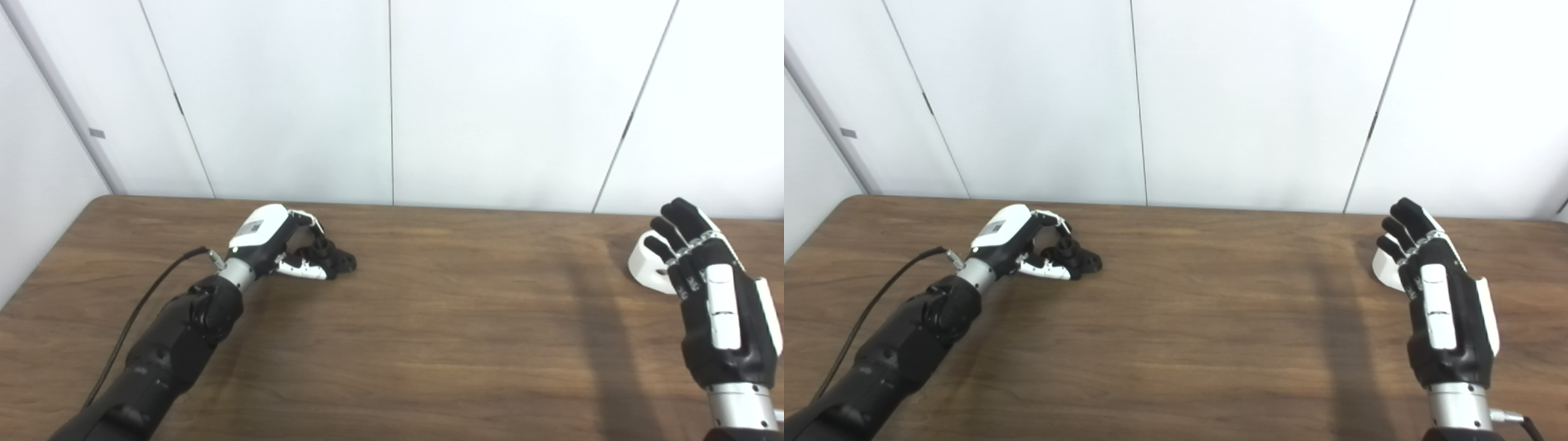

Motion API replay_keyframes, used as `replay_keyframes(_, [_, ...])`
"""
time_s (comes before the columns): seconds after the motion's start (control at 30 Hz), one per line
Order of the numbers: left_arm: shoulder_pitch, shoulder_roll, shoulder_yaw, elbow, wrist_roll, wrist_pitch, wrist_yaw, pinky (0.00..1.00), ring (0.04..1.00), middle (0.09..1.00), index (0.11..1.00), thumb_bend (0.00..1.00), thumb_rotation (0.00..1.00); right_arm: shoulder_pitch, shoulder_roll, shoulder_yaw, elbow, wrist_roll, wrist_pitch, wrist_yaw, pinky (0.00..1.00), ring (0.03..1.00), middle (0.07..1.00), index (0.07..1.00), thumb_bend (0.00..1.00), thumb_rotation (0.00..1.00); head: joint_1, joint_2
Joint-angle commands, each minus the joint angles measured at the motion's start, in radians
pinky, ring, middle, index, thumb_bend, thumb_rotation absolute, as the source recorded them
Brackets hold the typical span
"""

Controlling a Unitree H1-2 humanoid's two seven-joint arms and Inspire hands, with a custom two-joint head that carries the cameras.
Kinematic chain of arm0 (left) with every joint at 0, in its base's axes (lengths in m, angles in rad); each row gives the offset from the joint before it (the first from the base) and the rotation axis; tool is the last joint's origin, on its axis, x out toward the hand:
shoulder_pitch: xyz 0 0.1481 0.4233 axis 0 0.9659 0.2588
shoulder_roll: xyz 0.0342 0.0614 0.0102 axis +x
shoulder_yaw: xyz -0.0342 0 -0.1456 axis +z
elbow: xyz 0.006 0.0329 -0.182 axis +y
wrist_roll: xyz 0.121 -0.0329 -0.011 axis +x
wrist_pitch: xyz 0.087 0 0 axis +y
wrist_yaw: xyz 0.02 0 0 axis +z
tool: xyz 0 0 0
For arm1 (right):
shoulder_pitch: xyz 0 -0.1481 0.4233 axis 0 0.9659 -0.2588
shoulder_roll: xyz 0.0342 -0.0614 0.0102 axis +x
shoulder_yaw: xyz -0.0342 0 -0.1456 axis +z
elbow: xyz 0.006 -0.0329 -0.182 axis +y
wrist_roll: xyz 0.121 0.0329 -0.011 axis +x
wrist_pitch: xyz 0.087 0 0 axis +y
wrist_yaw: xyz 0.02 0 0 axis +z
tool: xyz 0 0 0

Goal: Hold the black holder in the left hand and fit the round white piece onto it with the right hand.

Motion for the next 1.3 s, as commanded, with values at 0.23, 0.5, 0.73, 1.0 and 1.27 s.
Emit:
replay_keyframes(0.23, [0.067,-0.043,0.018,-0.193,-0.015,0.035,-0.06,0.9,0.816,0.711,0.484,0.52,0.05,-0.063,-0.013,0.014,-0.039,-0.042,-0.009,0.006,0.84,0.865,0.872,0.838,0.42,0.84,0.001,0.004])
replay_keyframes(0.5, [0.123,-0.085,0.035,-0.308,-0.016,0.078,-0.093,0.91,0.815,0.706,0.484,0.52,0.05,-0.083,-0.008,0.02,-0.036,-0.054,-0.013,0.001,0.81,0.851,0.861,0.825,0.45,0.82,-0.017,0.015])
replay_keyframes(0.73, [0.176,-0.121,0.041,-0.4,-0.032,0.092,-0.131,0.93,0.819,0.709,0.483,0.52,0.05,-0.09,-0.008,0.027,-0.038,-0.049,-0.018,0.01,0.82,0.852,0.861,0.82,0.43,0.81,-0.037,0.026])
replay_keyframes(1.0, [0.207,-0.167,0.04,-0.46,-0.031,0.107,-0.162,0.95,0.832,0.703,0.483,0.52,0.05,-0.094,-0.005,0.035,-0.04,-0.045,-0.019,0.01,0.82,0.852,0.859,0.821,0.42,0.8,-0.051,0.032])
replay_keyframes(1.27, [0.213,-0.208,0.029,-0.498,-0.013,0.133,-0.182,0.95,0.832,0.712,0.483,0.52,0.06,-0.091,0.003,0.054,-0.039,-0.074,-0.033,0.006,0.8,0.851,0.861,0.824,0.44,0.79,-0.107,0.041])
